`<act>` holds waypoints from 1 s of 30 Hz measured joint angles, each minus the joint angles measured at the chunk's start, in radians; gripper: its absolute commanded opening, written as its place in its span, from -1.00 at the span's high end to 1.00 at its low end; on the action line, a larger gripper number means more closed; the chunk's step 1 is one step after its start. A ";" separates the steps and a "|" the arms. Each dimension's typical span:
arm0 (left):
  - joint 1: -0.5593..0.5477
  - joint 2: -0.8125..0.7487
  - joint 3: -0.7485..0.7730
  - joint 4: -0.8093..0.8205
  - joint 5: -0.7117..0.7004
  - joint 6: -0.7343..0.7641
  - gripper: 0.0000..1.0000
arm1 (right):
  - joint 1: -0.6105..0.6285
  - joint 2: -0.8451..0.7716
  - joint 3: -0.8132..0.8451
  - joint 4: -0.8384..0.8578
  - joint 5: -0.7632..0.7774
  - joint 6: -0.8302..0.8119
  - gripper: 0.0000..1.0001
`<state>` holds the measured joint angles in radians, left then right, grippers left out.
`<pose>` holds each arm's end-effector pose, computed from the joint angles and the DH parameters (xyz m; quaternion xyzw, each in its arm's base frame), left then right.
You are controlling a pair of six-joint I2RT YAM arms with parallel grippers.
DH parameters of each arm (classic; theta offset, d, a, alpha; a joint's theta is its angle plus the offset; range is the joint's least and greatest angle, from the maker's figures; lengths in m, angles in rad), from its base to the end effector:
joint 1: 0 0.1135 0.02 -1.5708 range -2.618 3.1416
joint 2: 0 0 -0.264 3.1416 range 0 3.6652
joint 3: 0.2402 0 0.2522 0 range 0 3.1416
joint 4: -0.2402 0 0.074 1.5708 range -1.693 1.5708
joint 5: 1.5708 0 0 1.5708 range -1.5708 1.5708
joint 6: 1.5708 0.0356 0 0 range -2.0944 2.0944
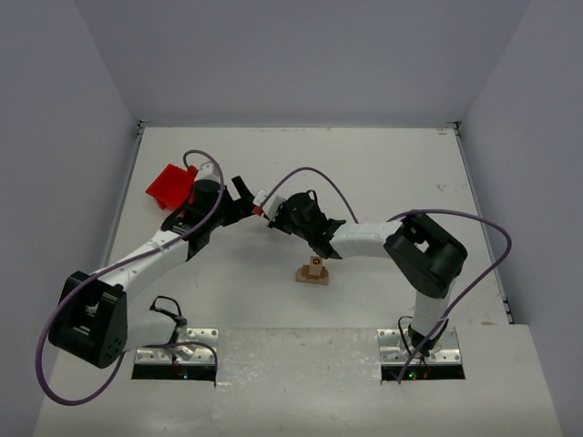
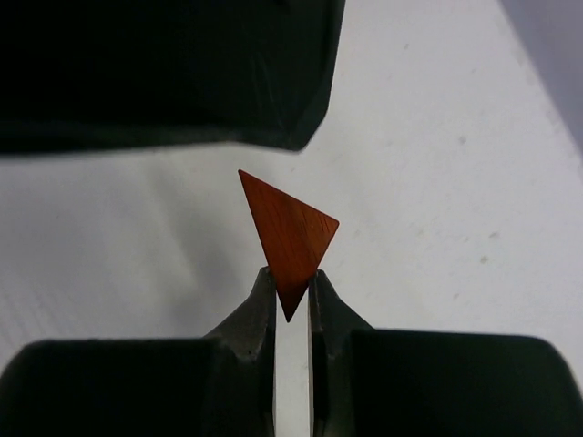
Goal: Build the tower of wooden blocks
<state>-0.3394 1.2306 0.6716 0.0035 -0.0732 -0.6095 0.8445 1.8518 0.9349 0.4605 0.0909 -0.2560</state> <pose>0.2502 -0.0856 0.2256 -0.1352 0.8630 -0.1935 0.4467 0.2601 0.2880 0.1610 -0.4229 0.7353 0.1163 0.5167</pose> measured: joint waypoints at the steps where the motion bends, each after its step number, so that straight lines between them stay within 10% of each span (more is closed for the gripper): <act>1: 0.000 -0.001 0.000 0.002 0.007 0.001 -1.00 | 0.002 -0.002 -0.002 0.040 0.009 -0.053 1.00; 9: 0.011 -0.011 0.000 -0.009 -0.108 0.001 -1.00 | -0.049 0.134 0.100 0.262 0.114 -0.456 1.00; 21: 0.005 -0.075 0.006 -0.055 -0.174 0.011 -1.00 | -0.542 0.103 -0.012 0.199 0.192 -0.656 1.00; 30: 0.005 -0.075 0.061 -0.080 -0.257 0.012 -1.00 | -0.612 0.124 -0.074 0.189 0.190 -0.795 0.93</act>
<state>-0.3340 1.1557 0.7325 -0.0762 -0.3300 -0.5976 0.2321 1.9760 0.8612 0.6492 0.2809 -1.0511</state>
